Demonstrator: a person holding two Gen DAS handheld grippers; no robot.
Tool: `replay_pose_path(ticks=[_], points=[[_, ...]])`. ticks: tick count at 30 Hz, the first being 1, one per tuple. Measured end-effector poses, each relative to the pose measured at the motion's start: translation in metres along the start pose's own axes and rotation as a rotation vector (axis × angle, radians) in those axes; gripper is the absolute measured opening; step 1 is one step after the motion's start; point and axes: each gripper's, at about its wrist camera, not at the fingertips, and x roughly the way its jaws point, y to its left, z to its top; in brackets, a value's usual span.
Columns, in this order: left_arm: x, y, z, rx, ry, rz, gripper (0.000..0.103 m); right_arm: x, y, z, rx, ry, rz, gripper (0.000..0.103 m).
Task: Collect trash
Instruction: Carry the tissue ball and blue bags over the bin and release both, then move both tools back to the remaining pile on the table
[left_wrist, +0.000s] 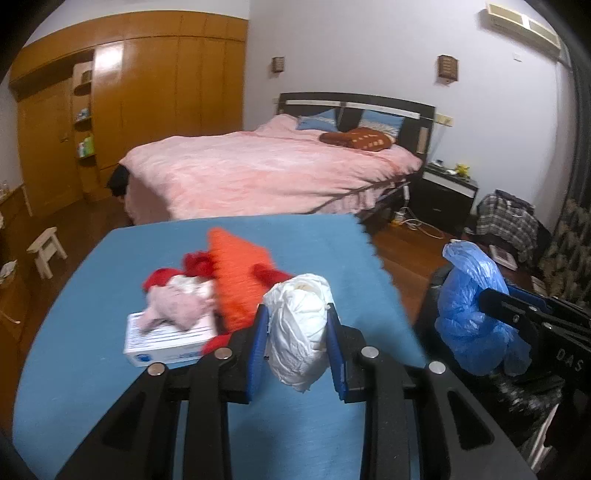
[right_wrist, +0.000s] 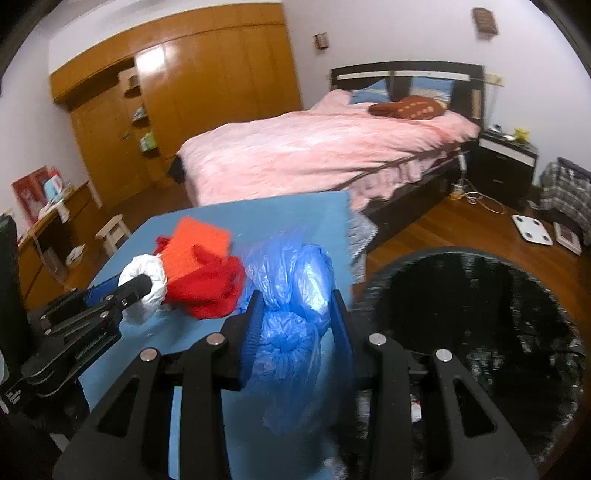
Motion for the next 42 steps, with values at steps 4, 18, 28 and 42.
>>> replay_pose_path(ticks=[4, 18, 28, 42], points=[[0.003, -0.028, 0.007, 0.026, -0.010, -0.050, 0.030, -0.011, -0.027, 0.002, 0.032, -0.021, -0.053, 0.035], [0.017, -0.132, 0.022, 0.131, -0.028, -0.228, 0.030, -0.046, -0.121, -0.007, 0.137, -0.078, -0.231, 0.035], [0.045, -0.183, 0.025, 0.168, 0.012, -0.309, 0.030, -0.057, -0.175, -0.024, 0.192, -0.075, -0.313, 0.035], [0.050, -0.187, 0.027, 0.175, 0.010, -0.303, 0.078, -0.067, -0.193, -0.033, 0.232, -0.106, -0.399, 0.093]])
